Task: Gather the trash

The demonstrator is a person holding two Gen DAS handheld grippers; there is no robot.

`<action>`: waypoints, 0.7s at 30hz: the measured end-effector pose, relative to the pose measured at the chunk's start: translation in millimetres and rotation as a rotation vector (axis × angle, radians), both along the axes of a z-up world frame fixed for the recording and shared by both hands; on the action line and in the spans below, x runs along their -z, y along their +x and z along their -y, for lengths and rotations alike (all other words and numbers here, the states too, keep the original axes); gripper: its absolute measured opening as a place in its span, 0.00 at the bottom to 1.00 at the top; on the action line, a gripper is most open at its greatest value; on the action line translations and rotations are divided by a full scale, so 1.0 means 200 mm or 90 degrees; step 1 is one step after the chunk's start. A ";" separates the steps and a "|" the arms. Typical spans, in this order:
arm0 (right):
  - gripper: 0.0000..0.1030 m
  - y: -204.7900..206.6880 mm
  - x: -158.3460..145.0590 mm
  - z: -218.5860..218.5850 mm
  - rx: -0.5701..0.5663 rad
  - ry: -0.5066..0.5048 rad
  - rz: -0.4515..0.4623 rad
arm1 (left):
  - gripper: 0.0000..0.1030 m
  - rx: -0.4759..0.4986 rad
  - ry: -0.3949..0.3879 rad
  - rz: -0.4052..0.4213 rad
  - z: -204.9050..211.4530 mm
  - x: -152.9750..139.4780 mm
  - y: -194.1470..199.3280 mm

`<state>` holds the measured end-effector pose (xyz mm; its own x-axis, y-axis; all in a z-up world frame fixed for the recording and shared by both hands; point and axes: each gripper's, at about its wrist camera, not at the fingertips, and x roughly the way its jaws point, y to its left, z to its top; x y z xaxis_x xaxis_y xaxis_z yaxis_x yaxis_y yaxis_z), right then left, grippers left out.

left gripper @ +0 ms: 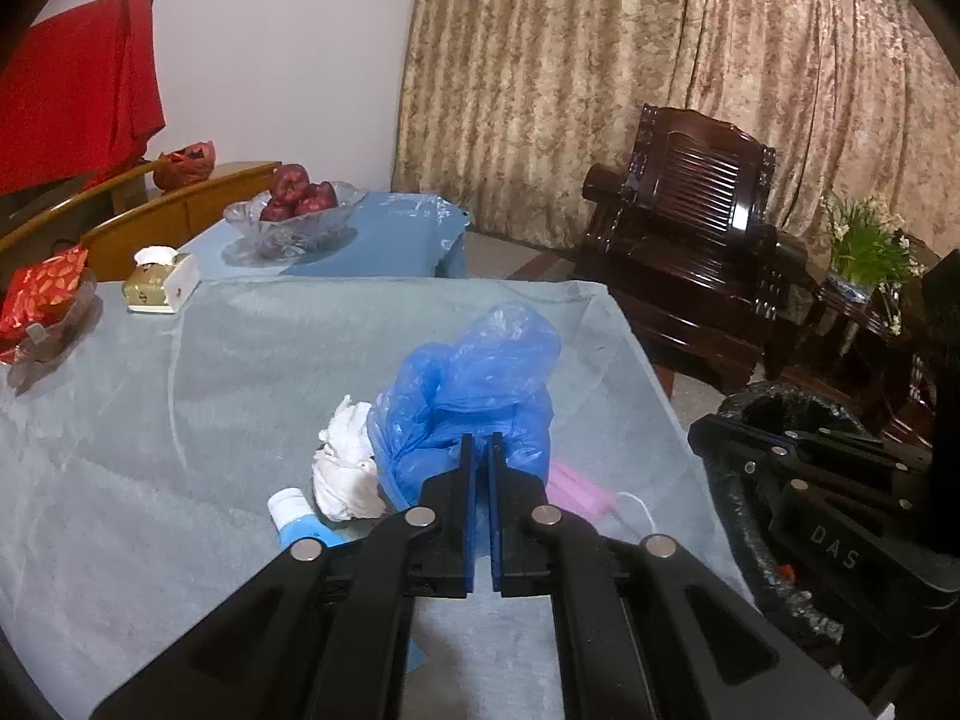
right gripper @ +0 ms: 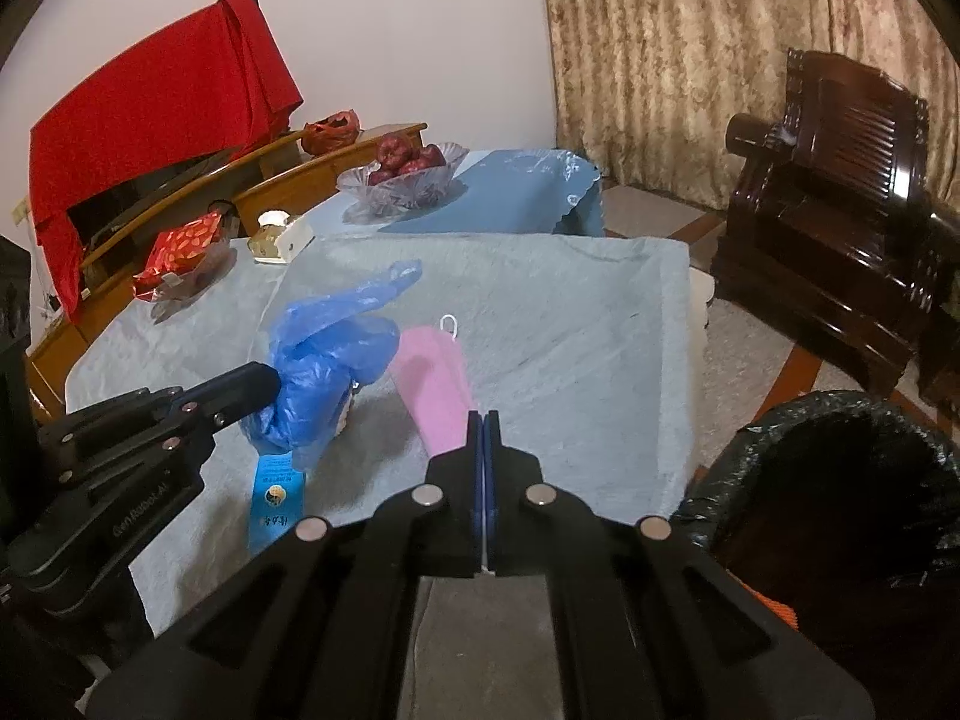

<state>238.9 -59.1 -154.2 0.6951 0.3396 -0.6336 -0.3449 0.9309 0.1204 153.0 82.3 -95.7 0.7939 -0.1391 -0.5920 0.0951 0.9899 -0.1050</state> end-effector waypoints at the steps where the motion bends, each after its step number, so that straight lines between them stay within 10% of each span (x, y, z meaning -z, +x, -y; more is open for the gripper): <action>1: 0.00 0.00 0.01 0.01 -0.003 0.004 -0.009 | 0.03 -0.001 0.001 0.000 0.00 0.00 -0.01; 6: 0.05 0.02 0.09 0.00 -0.004 -0.003 -0.038 | 0.03 -0.011 0.007 -0.008 -0.03 0.03 -0.03; 10: 0.35 0.04 0.18 -0.06 -0.015 -0.012 -0.046 | 0.03 -0.030 0.013 -0.029 -0.07 0.10 -0.03; 21: 0.72 0.22 0.39 -0.18 -0.011 -0.043 -0.091 | 0.03 -0.055 0.015 -0.059 -0.16 0.23 0.06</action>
